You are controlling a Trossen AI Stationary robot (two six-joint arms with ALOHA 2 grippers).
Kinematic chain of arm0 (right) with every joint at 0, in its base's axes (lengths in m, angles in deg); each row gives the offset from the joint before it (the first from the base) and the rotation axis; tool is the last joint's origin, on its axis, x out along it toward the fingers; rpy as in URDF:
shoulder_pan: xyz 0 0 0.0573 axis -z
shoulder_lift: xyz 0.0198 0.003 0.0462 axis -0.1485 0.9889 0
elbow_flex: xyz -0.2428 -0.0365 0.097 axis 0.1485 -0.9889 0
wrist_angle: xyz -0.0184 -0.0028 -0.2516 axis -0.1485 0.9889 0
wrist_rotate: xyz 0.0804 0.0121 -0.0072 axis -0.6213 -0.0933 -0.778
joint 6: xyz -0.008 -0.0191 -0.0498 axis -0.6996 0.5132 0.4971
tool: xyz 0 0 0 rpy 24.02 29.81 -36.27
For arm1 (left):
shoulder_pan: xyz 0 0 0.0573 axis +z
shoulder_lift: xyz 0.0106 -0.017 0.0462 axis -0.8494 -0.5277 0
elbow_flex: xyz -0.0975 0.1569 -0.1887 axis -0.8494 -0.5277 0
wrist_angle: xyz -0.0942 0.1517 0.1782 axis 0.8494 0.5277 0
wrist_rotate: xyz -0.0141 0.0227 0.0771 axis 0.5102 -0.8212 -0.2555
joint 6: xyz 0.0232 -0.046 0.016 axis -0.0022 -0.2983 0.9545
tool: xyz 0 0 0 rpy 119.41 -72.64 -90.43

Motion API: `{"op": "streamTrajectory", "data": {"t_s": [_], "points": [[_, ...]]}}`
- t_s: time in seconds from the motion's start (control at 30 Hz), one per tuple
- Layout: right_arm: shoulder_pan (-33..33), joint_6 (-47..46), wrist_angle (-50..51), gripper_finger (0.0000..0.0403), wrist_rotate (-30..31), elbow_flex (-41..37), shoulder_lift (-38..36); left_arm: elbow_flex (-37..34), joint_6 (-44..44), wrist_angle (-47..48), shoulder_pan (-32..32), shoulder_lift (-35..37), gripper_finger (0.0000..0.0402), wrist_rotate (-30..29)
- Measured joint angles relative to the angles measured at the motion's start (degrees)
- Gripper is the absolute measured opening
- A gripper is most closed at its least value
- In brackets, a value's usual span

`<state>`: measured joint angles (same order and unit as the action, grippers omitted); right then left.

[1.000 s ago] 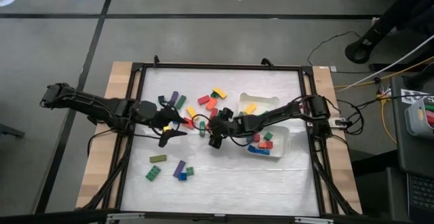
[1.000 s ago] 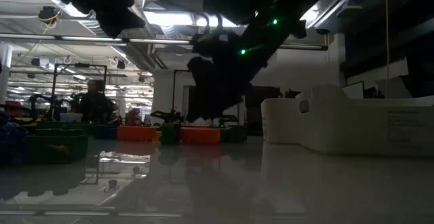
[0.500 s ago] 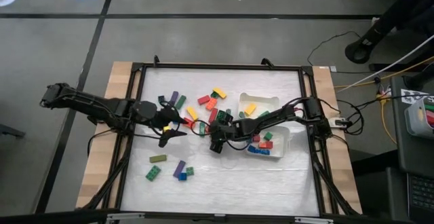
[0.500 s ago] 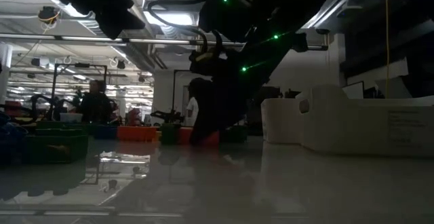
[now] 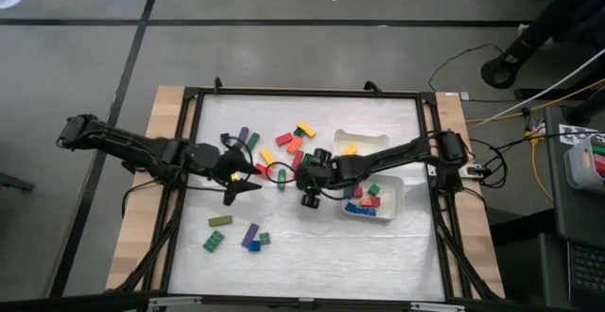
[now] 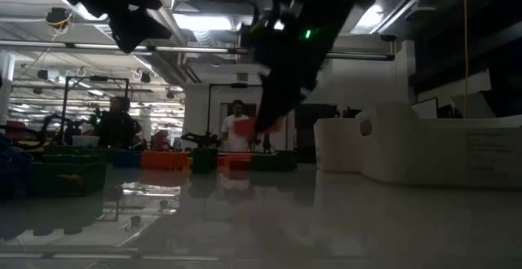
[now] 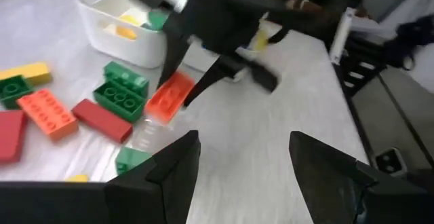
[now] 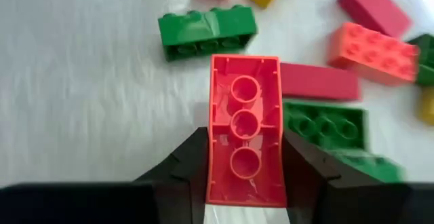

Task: Sort blocks by size
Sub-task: Put the orange rectangle game piece into the top white bin

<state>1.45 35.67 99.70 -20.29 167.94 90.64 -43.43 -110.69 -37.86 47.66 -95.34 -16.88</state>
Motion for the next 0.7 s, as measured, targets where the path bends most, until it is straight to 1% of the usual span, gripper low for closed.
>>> {"op": "streamTrajectory", "data": {"t_s": [0.13,0.3,0.43,0.57,0.63,0.7], "points": [[0.00,1.82,12.08,0.0146,1.11,5.14,-2.38,0.00,-1.43,-0.34,0.02,-2.25,0.0214,-2.54],[0.00,2.65,26.95,0.0141,7.75,9.75,-3.79,0.00,-3.50,-0.98,0.03,-7.21,0.0214,-4.72],[0.00,2.38,37.33,0.0138,13.85,11.61,-4.13,0.00,-5.68,-3.94,0.01,-12.73,0.0214,-6.89],[0.00,-2.25,49.21,0.0140,18.94,11.61,-4.13,0.02,-7.61,-8.49,0.03,-18.54,0.0214,-8.92],[0.00,-5.44,54.73,0.0141,20.41,11.59,-4.11,0.04,-9.21,-11.18,0.03,-21.20,0.0214,-10.52],[0.03,-7.16,58.00,0.0141,20.62,11.59,-4.11,0.03,-11.01,-14.10,0.10,-23.72,0.0214,-12.47]]}}
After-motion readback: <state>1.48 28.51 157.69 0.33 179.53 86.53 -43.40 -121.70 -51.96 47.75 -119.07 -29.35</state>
